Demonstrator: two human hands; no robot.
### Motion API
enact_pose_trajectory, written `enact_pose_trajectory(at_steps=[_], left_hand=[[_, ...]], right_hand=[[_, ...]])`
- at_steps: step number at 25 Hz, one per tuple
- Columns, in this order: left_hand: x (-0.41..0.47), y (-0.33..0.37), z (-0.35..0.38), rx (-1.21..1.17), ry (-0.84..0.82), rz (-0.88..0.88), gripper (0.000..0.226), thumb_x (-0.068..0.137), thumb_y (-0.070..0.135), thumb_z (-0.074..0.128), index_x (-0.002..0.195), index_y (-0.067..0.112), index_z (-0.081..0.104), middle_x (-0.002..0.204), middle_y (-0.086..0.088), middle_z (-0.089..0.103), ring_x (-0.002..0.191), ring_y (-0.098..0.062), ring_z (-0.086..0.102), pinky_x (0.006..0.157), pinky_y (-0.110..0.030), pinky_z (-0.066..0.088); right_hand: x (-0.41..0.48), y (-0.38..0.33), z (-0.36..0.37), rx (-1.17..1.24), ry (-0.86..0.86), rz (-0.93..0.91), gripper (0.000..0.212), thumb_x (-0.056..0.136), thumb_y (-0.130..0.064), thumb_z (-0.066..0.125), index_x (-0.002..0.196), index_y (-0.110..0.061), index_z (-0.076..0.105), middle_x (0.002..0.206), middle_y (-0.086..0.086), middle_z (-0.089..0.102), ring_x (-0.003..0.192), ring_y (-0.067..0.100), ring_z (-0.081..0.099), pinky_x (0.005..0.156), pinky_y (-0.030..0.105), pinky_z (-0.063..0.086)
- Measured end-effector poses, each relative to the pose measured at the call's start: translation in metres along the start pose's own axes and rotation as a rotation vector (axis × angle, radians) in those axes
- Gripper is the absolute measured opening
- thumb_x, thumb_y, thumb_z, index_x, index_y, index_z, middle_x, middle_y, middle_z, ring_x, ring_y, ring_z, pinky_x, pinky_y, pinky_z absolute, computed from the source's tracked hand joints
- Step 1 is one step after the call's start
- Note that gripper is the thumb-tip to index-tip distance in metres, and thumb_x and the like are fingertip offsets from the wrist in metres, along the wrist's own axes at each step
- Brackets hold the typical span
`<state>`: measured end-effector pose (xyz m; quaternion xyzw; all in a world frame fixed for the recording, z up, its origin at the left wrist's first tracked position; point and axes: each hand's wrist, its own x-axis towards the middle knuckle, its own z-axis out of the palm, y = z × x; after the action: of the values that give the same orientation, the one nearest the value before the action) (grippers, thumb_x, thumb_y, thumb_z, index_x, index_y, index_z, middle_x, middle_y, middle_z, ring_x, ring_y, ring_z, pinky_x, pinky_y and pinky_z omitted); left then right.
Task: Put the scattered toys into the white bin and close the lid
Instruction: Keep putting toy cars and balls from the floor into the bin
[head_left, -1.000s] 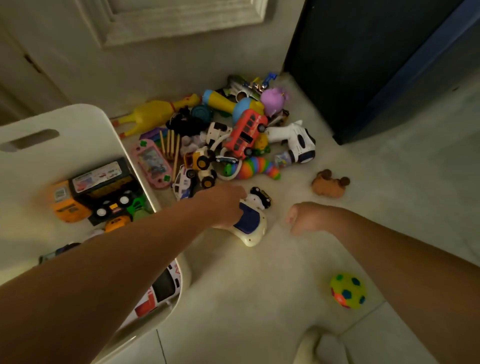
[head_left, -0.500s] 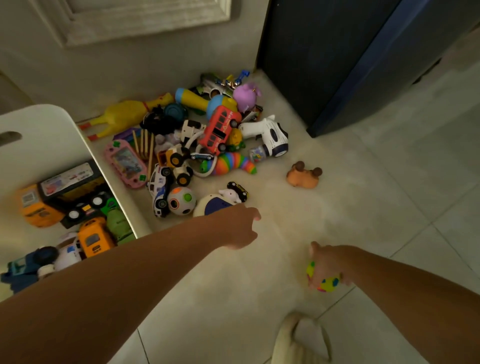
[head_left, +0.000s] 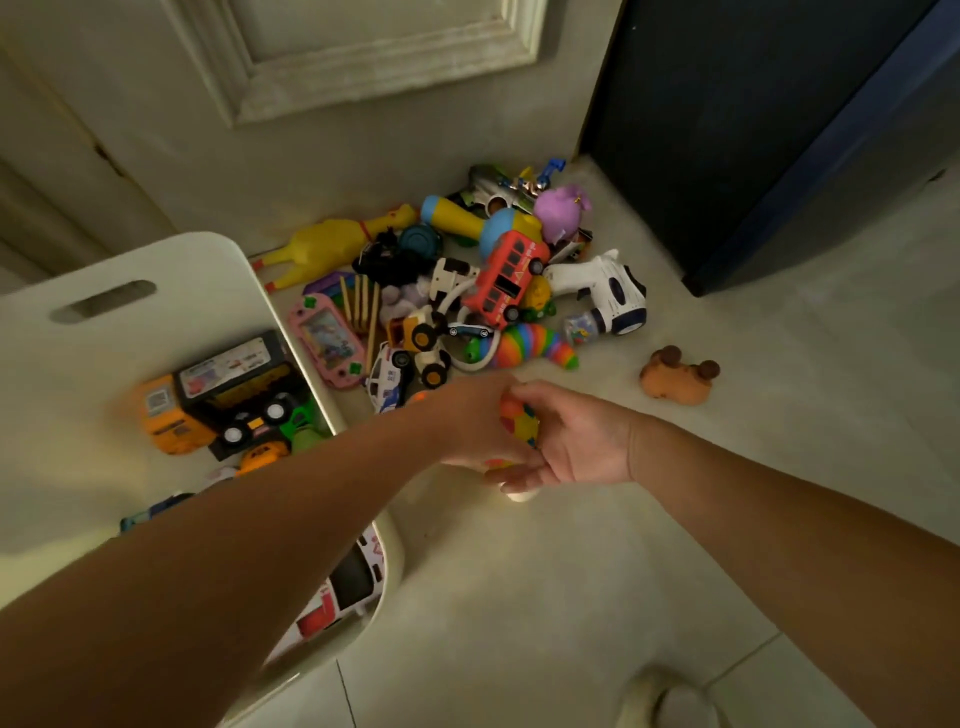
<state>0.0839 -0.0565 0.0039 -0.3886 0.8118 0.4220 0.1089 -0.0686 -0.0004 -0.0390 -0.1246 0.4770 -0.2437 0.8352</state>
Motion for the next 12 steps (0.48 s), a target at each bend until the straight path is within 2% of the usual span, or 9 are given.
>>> enact_pose_trajectory(at_steps=[1,3,5,7,8,10,12], left_hand=[[-0.004,-0.004,-0.014,-0.029,0.052,-0.026,0.054,0.076,0.04,0.075,0.123,0.026,0.051,0.101,0.008,0.061,0.088,-0.011,0.057,0.073,-0.021,0.046],[-0.011,-0.012,-0.043,-0.13,0.221,-0.085,0.046,0.079,0.045,0.071,0.118,0.029,0.051,0.089,0.01,0.057,0.081,-0.008,0.058,0.068,-0.021,0.047],[-0.016,-0.022,-0.069,-0.254,0.423,-0.142,0.054,0.079,0.05,0.069,0.125,0.031,0.048,0.086,0.013,0.054,0.077,-0.006,0.057,0.063,-0.02,0.047],[-0.022,-0.032,-0.084,-0.337,0.571,-0.135,0.06,0.078,0.051,0.07,0.13,0.034,0.046,0.087,0.016,0.053,0.075,-0.002,0.057,0.061,-0.019,0.048],[-0.025,-0.037,-0.088,-0.355,0.619,-0.119,0.062,0.077,0.051,0.071,0.131,0.035,0.045,0.091,0.015,0.054,0.078,-0.002,0.059,0.063,-0.02,0.052],[-0.031,-0.044,-0.092,-0.374,0.679,-0.089,0.064,0.076,0.05,0.073,0.132,0.036,0.044,0.102,0.011,0.057,0.084,-0.004,0.062,0.07,-0.021,0.055],[-0.036,-0.047,-0.093,-0.389,0.714,-0.046,0.062,0.076,0.047,0.074,0.13,0.034,0.046,0.105,0.012,0.058,0.085,0.001,0.061,0.067,-0.009,0.051]], right_hand=[[0.005,-0.008,0.004,-0.003,0.052,-0.018,0.058,0.08,-0.054,0.061,0.123,-0.015,0.056,0.115,0.02,0.064,0.104,0.043,0.063,0.088,0.046,0.055],[0.021,-0.023,0.006,-0.092,0.338,-0.107,0.053,0.084,-0.057,0.057,0.113,-0.013,0.061,0.106,0.018,0.068,0.092,0.034,0.069,0.079,0.04,0.058],[0.039,-0.033,0.009,-0.189,0.638,-0.252,0.038,0.092,-0.047,0.054,0.101,-0.01,0.063,0.092,0.012,0.067,0.078,0.025,0.066,0.079,0.042,0.056],[0.054,-0.044,0.014,-0.323,0.887,-0.464,0.024,0.093,-0.036,0.057,0.097,-0.013,0.061,0.09,0.004,0.062,0.084,0.023,0.063,0.082,0.043,0.054],[0.06,-0.05,0.014,-0.456,0.993,-0.571,0.021,0.091,-0.033,0.059,0.103,-0.016,0.058,0.097,0.0,0.057,0.093,0.022,0.061,0.083,0.039,0.052],[0.071,-0.066,0.013,-0.799,1.06,-0.684,0.043,0.089,-0.028,0.062,0.13,-0.024,0.048,0.126,0.003,0.043,0.113,0.021,0.051,0.094,0.033,0.045],[0.087,-0.078,0.01,-1.057,1.018,-0.616,0.06,0.088,-0.031,0.064,0.142,-0.034,0.037,0.155,0.01,0.012,0.135,0.031,0.034,0.11,0.04,0.035]])
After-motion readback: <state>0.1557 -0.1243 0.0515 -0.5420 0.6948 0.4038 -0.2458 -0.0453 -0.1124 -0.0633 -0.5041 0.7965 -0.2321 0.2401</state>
